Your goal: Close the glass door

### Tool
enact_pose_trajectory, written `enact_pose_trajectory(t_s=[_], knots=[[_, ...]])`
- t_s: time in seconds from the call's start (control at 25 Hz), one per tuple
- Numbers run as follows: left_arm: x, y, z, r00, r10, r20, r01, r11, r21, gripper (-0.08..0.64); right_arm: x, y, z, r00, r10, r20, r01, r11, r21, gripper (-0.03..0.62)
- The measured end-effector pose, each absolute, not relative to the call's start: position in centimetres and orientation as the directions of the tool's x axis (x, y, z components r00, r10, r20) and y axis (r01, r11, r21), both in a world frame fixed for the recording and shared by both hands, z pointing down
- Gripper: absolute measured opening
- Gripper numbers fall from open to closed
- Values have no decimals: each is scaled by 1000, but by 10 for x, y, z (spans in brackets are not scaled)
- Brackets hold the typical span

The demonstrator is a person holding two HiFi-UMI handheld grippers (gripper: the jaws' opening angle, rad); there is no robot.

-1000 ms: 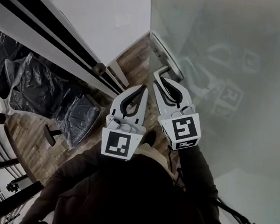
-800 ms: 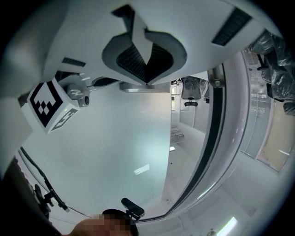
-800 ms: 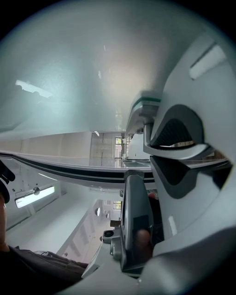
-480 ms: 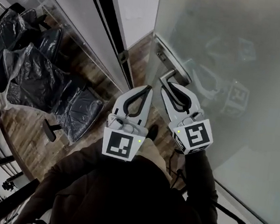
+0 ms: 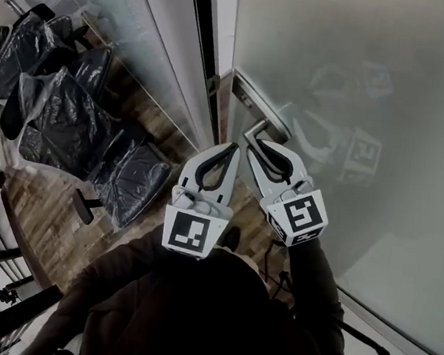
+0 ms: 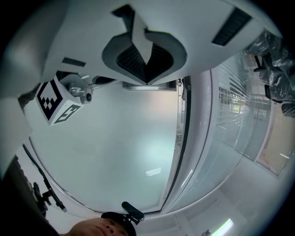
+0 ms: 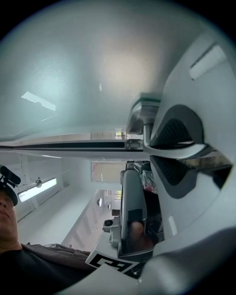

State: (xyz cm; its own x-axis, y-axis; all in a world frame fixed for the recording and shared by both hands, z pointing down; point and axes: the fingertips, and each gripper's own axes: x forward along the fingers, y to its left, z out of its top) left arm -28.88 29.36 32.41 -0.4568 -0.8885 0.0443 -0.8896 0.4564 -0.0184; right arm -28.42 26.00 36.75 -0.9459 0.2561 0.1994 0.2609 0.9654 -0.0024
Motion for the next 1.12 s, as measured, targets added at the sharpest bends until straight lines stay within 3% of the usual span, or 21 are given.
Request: enact_pose_trajectory(t_s=[1.12], knots=[[-284, 357, 285, -563, -827, -10, -823, 562, -81, -3, -277, 316, 356, -922, 326, 209, 329, 944, -20, 64]])
